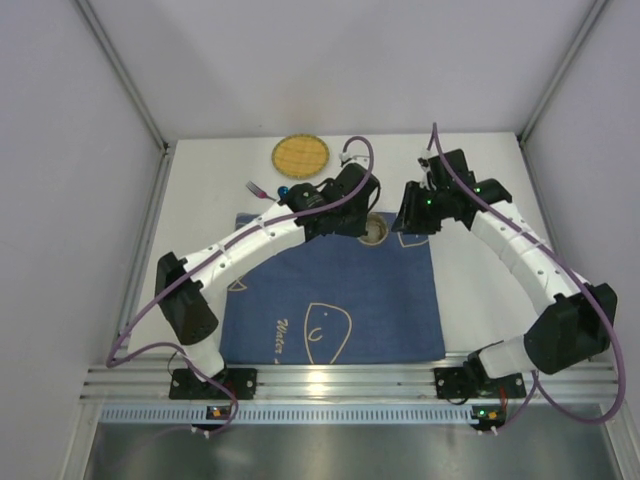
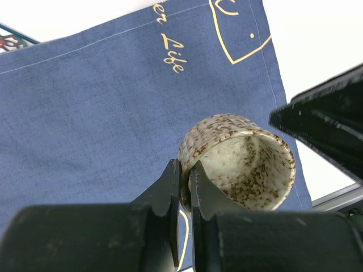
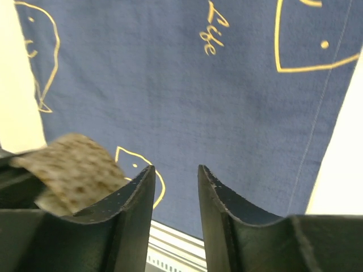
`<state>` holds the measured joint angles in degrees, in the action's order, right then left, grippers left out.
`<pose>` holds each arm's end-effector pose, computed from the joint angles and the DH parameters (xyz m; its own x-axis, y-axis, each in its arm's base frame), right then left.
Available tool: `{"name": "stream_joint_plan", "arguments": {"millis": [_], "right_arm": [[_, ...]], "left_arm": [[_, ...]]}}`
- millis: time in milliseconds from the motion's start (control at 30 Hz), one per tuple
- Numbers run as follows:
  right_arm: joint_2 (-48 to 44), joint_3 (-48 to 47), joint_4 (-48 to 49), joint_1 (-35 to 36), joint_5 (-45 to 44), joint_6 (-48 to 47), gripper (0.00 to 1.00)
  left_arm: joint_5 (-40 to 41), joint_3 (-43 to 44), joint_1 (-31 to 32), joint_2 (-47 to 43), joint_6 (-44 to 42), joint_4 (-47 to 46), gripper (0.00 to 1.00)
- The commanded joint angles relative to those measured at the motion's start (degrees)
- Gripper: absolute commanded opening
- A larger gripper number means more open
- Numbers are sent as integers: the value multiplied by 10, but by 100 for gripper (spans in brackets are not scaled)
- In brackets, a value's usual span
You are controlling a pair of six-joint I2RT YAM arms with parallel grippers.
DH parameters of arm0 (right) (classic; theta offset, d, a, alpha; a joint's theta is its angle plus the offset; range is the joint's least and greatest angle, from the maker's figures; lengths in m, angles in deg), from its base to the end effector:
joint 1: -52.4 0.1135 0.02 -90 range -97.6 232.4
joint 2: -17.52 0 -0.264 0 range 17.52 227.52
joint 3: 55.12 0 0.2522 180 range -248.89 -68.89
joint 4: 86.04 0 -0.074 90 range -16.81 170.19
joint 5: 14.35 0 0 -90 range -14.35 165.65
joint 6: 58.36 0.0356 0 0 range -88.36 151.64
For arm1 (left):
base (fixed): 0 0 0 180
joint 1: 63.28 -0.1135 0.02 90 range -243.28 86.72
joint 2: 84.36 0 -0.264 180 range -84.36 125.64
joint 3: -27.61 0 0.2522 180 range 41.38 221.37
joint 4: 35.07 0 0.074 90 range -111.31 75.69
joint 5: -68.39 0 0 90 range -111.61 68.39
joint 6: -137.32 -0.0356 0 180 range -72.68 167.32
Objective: Set the dinner table for one person
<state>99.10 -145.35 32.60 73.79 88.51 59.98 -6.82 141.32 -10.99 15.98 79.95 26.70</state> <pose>0.2732 0.1155 0.3261 -0.8804 0.1522 -0.4492 -0.0718 0.8934 0.4434 0.2425 -0.2988 0.3505 -0.7418 0.1070 -0.6621 0.3102 0.9300 -0.1972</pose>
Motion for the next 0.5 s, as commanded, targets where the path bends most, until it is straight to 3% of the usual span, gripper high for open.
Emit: {"name": "stream_joint_plan", "arguments": {"millis": [0, 200, 467], "right_arm": [[-55, 23, 10, 7, -22, -2, 38], [-113, 15, 11, 7, -57, 8, 51], [-131, 28, 25, 9, -7, 33, 54]], "left_arm": [[31, 4, 7, -35, 23, -7, 0], [46, 3, 20, -9, 27, 19, 0], [42, 13, 30, 5, 32, 16, 0]]}}
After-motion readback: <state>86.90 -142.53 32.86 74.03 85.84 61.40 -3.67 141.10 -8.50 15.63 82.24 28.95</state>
